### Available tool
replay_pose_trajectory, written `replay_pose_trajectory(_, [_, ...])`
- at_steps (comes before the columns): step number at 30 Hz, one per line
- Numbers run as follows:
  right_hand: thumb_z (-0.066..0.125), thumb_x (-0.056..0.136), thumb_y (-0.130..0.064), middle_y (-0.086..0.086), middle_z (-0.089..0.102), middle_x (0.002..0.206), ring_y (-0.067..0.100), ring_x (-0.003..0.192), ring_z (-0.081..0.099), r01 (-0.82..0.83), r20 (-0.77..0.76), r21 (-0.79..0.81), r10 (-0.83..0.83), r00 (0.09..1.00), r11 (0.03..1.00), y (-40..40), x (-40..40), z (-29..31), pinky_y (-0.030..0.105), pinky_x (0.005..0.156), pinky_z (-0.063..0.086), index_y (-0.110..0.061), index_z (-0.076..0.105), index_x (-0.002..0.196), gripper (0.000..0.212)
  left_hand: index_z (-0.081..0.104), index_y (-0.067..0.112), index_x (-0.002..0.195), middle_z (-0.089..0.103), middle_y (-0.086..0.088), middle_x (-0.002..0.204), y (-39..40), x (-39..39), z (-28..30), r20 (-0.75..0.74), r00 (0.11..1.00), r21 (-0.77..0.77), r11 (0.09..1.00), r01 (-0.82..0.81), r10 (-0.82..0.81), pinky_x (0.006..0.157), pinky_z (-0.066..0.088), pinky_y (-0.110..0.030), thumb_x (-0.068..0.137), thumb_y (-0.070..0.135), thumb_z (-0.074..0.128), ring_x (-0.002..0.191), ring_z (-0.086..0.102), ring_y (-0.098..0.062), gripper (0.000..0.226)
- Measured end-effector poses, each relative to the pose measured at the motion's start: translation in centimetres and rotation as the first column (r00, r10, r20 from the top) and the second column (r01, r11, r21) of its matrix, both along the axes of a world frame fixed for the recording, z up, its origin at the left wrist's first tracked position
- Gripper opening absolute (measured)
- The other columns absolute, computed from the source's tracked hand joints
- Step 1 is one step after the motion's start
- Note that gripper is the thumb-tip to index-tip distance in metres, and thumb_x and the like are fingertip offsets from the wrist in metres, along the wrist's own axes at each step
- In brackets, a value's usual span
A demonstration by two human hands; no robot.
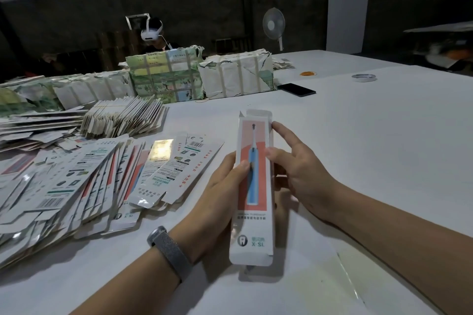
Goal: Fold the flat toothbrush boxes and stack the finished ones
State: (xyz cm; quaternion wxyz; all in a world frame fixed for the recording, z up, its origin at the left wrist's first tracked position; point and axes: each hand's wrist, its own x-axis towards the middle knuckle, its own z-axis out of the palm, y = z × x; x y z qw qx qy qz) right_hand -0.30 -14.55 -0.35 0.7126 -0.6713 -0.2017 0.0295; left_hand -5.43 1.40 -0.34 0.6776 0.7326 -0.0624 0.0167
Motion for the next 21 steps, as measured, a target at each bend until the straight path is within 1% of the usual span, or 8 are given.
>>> replay_pose_trajectory(2, [0.054,0.102,-0.026,0.002,0.076,0.094,0.028,0.079,0.070,0.006,-0.006,0.009,-0.006,1.000,1.000,-0.1,0.1,0.0,0.053,0.080,0.057,-0.058,0.040,0.123,0.041,0.056,0.027,0.120,0.075,0.003,0.080,0.0,0.0,0.1,-0.003,1.000,0.000,1.000,0.004,-0.004,0.068,0.060,-0.028,0.105,0.038,0.044,0.074,0.075,-0.017,0.023])
replay_pose_trajectory(4, [0.055,0.101,-0.023,0.002,0.076,0.087,0.021,0.072,0.066,-0.007,-0.009,-0.008,0.007,1.000,1.000,0.0,0.1,0.1,0.041,0.066,0.057,-0.048,0.037,0.139,0.049,0.056,0.020,0.113,0.074,0.000,0.078,0.0,0.0,0.2,-0.017,1.000,-0.023,1.000,-0.009,0.009,0.066,0.059,-0.027,0.105,0.041,0.045,0.072,0.074,-0.019,0.025])
replay_pose_trajectory(7, [0.056,0.101,-0.022,0.005,0.073,0.080,0.020,0.071,0.067,-0.051,-0.005,-0.069,0.050,0.999,0.996,0.1,-0.3,-0.1,0.035,0.066,0.055,-0.041,0.031,0.149,0.057,0.055,0.012,0.109,0.073,-0.001,0.076,0.4,0.0,0.4,-0.025,0.999,-0.067,0.997,-0.049,0.048,0.062,0.058,-0.025,0.103,0.044,0.046,0.068,0.074,-0.019,0.034])
replay_pose_trajectory(10, [0.056,0.101,-0.024,0.002,0.074,0.077,0.020,0.074,0.072,-0.085,-0.017,-0.082,0.084,0.996,0.993,0.3,-0.8,0.0,0.039,0.070,0.061,-0.048,0.034,0.140,0.051,0.053,0.030,0.125,0.076,0.004,0.080,0.6,0.1,0.5,0.032,0.997,-0.061,0.995,-0.075,0.077,0.061,0.058,-0.023,0.094,0.053,0.048,0.071,0.075,-0.017,0.038])
replay_pose_trajectory(12, [0.058,0.099,-0.024,0.003,0.073,0.075,0.019,0.072,0.073,-0.118,-0.042,-0.068,0.116,0.992,0.991,0.3,-1.0,0.0,0.032,0.063,0.061,-0.051,0.036,0.135,0.050,0.046,0.044,0.126,0.078,0.006,0.086,0.6,0.1,0.5,0.050,0.995,-0.101,0.992,-0.082,0.087,0.060,0.059,-0.024,0.084,0.056,0.051,0.073,0.076,-0.018,0.044])
replay_pose_trajectory(14, [0.061,0.092,-0.030,0.004,0.073,0.076,0.019,0.073,0.073,-0.154,-0.067,-0.056,0.150,0.986,0.987,0.3,-1.2,0.0,0.028,0.062,0.057,-0.052,0.040,0.132,0.050,0.047,0.044,0.127,0.077,0.002,0.087,0.7,0.2,0.4,0.057,0.996,-0.144,0.987,-0.066,0.075,0.061,0.059,-0.026,0.082,0.055,0.053,0.072,0.076,-0.020,0.046])
replay_pose_trajectory(18, [0.059,0.083,-0.034,0.009,0.069,0.079,0.027,0.078,0.066,-0.162,-0.076,-0.058,0.157,0.985,0.985,0.3,-1.1,-0.2,0.057,0.081,0.053,-0.053,0.046,0.125,0.048,0.052,0.030,0.134,0.076,-0.002,0.082,1.0,0.2,0.3,0.053,0.997,-0.155,0.987,-0.051,0.060,0.062,0.059,-0.029,0.088,0.051,0.054,0.070,0.075,-0.022,0.051])
replay_pose_trajectory(21, [0.059,0.083,-0.035,0.009,0.072,0.082,0.028,0.080,0.069,-0.171,-0.072,-0.065,0.166,0.984,0.983,0.4,-0.9,-0.3,0.058,0.088,0.054,-0.053,0.048,0.119,0.042,0.054,0.026,0.133,0.075,-0.003,0.080,1.1,0.1,0.4,0.066,0.997,-0.138,0.990,-0.040,0.050,0.061,0.059,-0.029,0.089,0.046,0.054,0.069,0.074,-0.022,0.048])
